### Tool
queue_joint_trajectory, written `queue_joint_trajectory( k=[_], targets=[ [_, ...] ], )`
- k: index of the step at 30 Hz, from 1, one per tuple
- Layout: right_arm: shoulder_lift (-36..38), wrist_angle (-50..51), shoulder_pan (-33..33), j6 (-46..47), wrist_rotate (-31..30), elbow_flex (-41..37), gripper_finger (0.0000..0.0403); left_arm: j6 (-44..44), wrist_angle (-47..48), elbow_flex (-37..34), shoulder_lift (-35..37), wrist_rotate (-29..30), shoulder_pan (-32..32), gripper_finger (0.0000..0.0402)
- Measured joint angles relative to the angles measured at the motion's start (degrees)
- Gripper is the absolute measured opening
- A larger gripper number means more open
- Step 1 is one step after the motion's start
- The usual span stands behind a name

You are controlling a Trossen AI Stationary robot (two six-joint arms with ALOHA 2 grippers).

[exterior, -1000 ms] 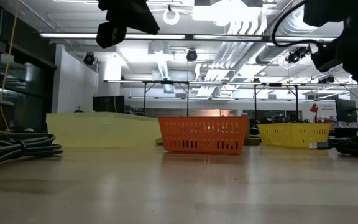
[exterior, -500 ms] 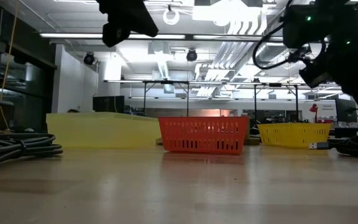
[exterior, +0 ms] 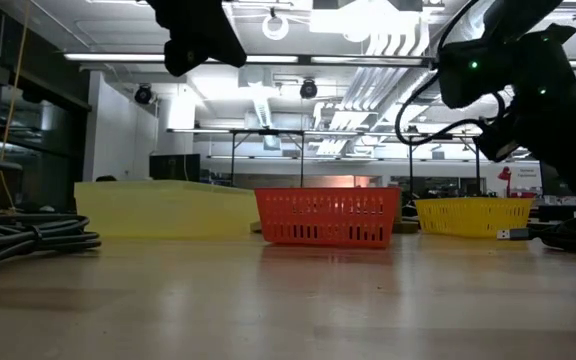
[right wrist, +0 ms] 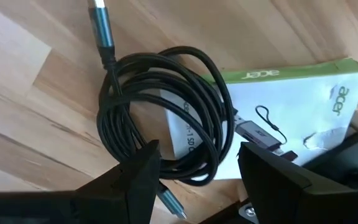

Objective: Pick and place items into bin
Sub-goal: Put the top black charger cable into the light yellow bin

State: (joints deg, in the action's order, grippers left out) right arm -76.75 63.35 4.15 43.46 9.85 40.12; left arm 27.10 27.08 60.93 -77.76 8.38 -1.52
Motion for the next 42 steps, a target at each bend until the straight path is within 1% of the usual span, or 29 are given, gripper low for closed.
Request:
queue_joint_trajectory(
  k=[3, 11, 19, 29, 39, 42],
  targets=[
    [-1.4, -0.4, 0.5, 0.0, 0.5, 0.0, 0.0206, -0.1, 0.1, 0.0, 0.0, 0.0, 0.0, 0.0012],
    [-4.6, -0.4, 1.2, -0.3, -0.4, 0.0, 0.0198, -1.4, 0.1, 0.0, 0.0, 0.2, 0.0, 0.0014],
    [-6.8, -0.5, 1.2, 0.1, -1.0, 0.0, 0.0183, -1.4, 0.0, 0.0, 0.0, 0.2, 0.0, 0.0014],
    [-7.0, -1.1, 1.1, 0.1, -2.9, -0.1, 0.0153, -1.4, -0.1, 0.0, 0.0, 0.2, 0.0, 0.0014],
    [-7.0, -2.4, 1.1, 0.1, -2.9, -0.1, 0.0134, -1.3, -0.2, 0.0, 0.0, 0.2, 0.0, 0.0015],
    [-7.0, -2.5, 1.1, 0.1, -2.9, -0.1, 0.0121, -1.3, -0.2, 0.0, 0.0, 0.2, 0.0, 0.0015]
  ],
)
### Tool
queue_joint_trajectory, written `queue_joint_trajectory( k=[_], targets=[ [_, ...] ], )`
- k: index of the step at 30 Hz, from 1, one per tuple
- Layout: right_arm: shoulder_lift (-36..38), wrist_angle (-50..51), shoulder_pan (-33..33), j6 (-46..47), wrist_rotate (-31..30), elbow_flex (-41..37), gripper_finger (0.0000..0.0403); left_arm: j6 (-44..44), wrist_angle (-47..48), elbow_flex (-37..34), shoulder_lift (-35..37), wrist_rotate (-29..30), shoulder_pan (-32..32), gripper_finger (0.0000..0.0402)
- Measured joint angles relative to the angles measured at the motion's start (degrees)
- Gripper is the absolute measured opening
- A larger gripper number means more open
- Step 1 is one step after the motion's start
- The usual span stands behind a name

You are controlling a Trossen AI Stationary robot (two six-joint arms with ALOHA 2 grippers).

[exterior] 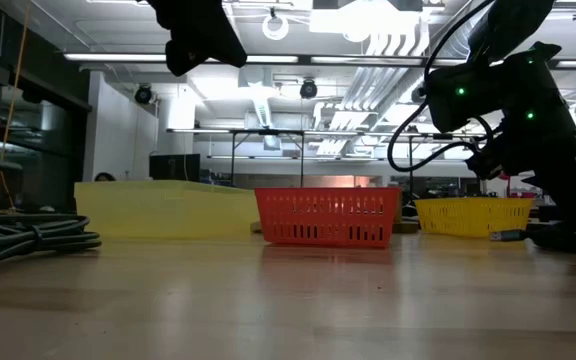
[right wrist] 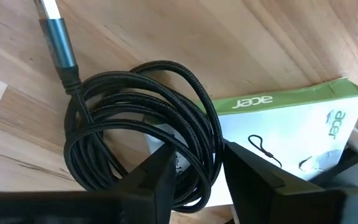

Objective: Pick and place items into bin
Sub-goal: Put the top black charger cable into the light yellow bin

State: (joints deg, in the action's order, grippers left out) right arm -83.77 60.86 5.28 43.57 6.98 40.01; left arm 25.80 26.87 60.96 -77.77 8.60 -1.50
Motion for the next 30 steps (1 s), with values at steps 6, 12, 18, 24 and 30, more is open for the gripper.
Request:
queue_joint_trajectory(
  k=[6, 12, 18, 24, 30],
  targets=[
    [0.0, -0.2, 0.0, 0.0, 0.0, 0.0, 0.0068, 0.0, 0.0, 0.0, 0.0, 0.0, 0.0, 0.0015],
    [0.1, -0.7, 0.0, 0.0, 0.2, 0.0, 0.0010, 0.0, 0.0, 0.0, 0.0, 0.0, 0.0, 0.0014],
    [1.2, 1.0, 0.0, -0.1, -0.1, 1.5, 0.0008, 0.0, 0.0, 0.0, 0.0, 0.0, 0.0, 0.0014],
    [2.5, 6.4, 0.0, -1.4, -2.6, 8.4, 0.0005, 0.0, 0.0, 0.0, 0.0, 0.0, 0.0, 0.0014],
    [2.6, 13.7, 0.6, -3.4, -7.2, 18.0, 0.0004, 0.0, 0.0, 0.0, 0.0, 0.0, 0.0, 0.0014]
  ],
)
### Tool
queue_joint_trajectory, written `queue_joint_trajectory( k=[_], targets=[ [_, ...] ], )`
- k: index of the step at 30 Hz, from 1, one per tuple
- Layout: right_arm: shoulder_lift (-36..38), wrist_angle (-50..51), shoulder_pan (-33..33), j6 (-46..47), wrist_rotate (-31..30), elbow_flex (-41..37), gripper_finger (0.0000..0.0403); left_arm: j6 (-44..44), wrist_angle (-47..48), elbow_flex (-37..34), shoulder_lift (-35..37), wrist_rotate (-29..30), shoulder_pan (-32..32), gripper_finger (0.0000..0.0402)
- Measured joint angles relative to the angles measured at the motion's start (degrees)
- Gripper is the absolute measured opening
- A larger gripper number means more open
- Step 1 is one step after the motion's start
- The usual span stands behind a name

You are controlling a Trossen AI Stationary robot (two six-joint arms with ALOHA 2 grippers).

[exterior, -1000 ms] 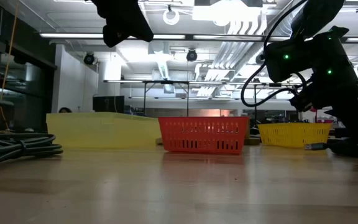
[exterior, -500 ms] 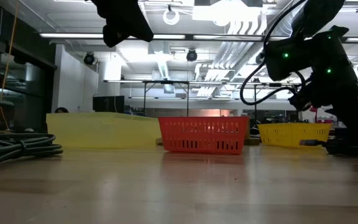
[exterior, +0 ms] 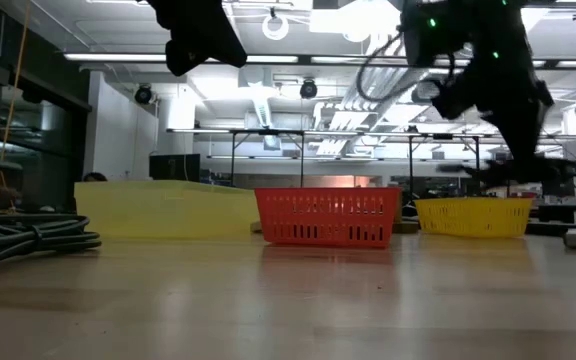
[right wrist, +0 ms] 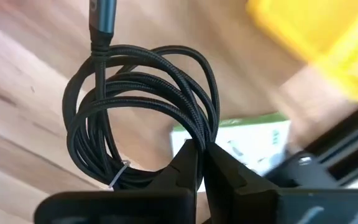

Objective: Pick and place items into bin
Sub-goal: Put the top black charger cable into the light yellow bin

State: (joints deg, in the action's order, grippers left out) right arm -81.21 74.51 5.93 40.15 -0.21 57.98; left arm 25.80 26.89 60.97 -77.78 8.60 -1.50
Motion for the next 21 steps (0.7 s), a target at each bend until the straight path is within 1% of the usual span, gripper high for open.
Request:
queue_joint_trajectory(
  k=[5, 8, 11, 13, 16, 21],
  targets=[
    [0.0, 7.0, 5.0, -2.2, -6.3, 8.6, 0.0003, 0.0, 0.0, 0.0, 0.0, 0.0, 0.0, 0.0014],
    [0.0, 11.1, 10.0, -4.5, -10.4, 13.1, 0.0003, 0.0, 0.0, 0.0, 0.0, 0.0, 0.0, 0.0014],
    [0.0, 13.4, 15.8, -7.3, -12.9, 15.9, 0.0002, 0.0, 0.0, 0.0, 0.0, 0.0, 0.0, 0.0014],
    [0.0, 13.6, 19.8, -9.2, -13.7, 16.7, 0.0002, 0.0, 0.0, 0.0, 0.0, 0.0, 0.0, 0.0014],
    [0.0, 13.4, 24.6, -11.1, -13.4, 16.8, 0.0002, 0.0, 0.0, 0.0, 0.0, 0.0, 0.0, 0.0014],
    [0.0, 12.6, 29.4, -13.4, -13.2, 16.1, 0.0001, 0.0, 0.0, 0.0, 0.0, 0.0, 0.0, 0.0014]
  ],
)
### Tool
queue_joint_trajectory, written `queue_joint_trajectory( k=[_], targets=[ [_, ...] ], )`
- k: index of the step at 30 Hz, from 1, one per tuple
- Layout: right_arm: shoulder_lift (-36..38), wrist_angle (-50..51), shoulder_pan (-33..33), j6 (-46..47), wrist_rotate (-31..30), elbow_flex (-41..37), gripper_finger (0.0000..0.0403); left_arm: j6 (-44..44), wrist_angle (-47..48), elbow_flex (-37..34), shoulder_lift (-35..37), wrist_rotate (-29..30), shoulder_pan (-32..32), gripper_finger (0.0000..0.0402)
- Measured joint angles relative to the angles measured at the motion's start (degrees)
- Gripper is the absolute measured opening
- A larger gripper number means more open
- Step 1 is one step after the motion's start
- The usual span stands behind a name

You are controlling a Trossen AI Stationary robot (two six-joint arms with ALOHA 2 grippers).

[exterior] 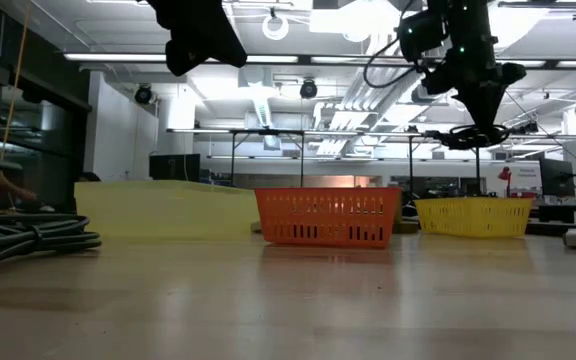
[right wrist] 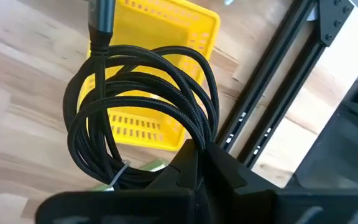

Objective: Pick and place items into bin
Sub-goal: Put the top black charger cable into the light yellow bin

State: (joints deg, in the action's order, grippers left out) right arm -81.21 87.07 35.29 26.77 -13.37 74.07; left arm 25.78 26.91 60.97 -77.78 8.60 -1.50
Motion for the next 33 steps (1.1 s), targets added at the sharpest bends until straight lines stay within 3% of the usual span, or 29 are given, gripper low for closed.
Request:
queue_joint_trajectory(
  k=[33],
  targets=[
    [0.0, -5.3, 4.5, -3.2, 2.2, 0.0, 0.0001, -0.5, 0.0, 0.0, 0.0, 0.0, 0.0, 0.0014]
  ],
)
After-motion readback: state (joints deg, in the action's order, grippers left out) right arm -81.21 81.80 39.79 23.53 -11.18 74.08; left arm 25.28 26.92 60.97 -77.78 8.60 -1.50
